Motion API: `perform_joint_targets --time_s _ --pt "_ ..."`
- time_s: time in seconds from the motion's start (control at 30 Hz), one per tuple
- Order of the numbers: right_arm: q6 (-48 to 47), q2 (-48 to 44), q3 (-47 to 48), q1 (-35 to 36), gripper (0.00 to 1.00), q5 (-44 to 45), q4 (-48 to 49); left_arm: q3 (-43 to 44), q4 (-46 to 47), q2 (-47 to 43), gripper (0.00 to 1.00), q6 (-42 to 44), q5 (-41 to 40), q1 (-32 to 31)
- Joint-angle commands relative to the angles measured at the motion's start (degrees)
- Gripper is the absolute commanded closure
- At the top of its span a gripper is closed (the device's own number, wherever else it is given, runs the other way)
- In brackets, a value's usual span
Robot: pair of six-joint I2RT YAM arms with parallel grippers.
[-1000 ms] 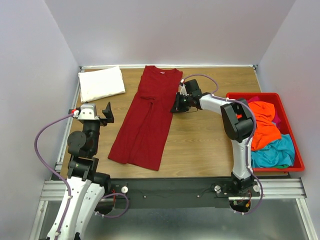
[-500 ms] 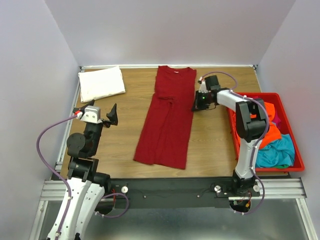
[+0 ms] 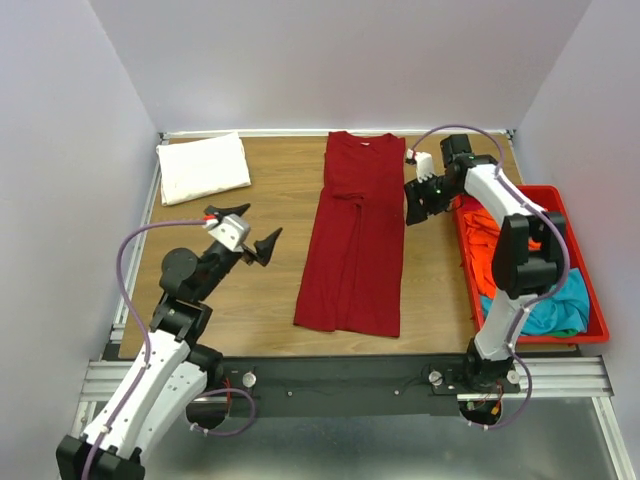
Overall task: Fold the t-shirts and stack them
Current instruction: Fold the tshirt
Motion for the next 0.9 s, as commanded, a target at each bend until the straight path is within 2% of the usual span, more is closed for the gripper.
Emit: perform_joint_targets --time_s 0.0,0.13,0.17,0.2,0.23,0.27,0.33,0.43,0.53,0.63,0.87 --pt "-21.18 -8.07 -1.6 0.72 0.33 -14.32 -13.65 0.22 1.22 1.21 0.09 11.65 3.8 -5.92" --pt "-31.37 -18.15 -11.88 6.07 0.27 -17.33 -14.01 2.94 -8.42 2.09 0.05 24.24 6.08 -10.23" --pt "-32.96 -21.15 -17.47 9.91 0.16 -16.98 -12.27 3.64 -9.76 2.27 0.02 28.88 6.0 -11.28" --pt "-33.85 -23.96 -20.31 11.87 0.06 -16.63 -10.07 3.74 -10.56 2.36 0.02 30.06 5.39 -11.9" --pt "-34.29 -30.26 -23.82 13.97 0.0 -15.84 -5.01 3.65 -11.87 2.1 0.02 31.2 4.86 -12.34" --pt "-34.21 -33.28 -29.6 18.17 0.0 -15.48 -2.26 3.65 -12.66 2.1 0.02 34.0 5.2 -12.87" --pt "-32.28 -40.73 -35.26 22.15 0.0 -14.87 3.54 3.47 -15.12 2.44 0.02 36.47 5.12 -13.66" --pt "-29.99 -40.17 -38.79 26.38 0.0 -16.1 6.38 3.47 -19.51 2.97 0.02 41.66 4.68 -17.95" --pt "-28.76 -41.74 -44.83 33.31 0.0 -8.92 12.07 3.04 -28.54 3.5 0.05 45.88 1.09 -22.78" --pt "-26.56 -41.4 -48.62 37.36 0.0 -4.68 14.55 1.9 -34.09 2.98 0.07 48.43 1.68 -26.57" --pt "-24.1 -38.59 -54.87 46.68 0.06 6.82 25.26 -1.53 -35.79 3.5 0.09 50.45 1.78 -31.68"
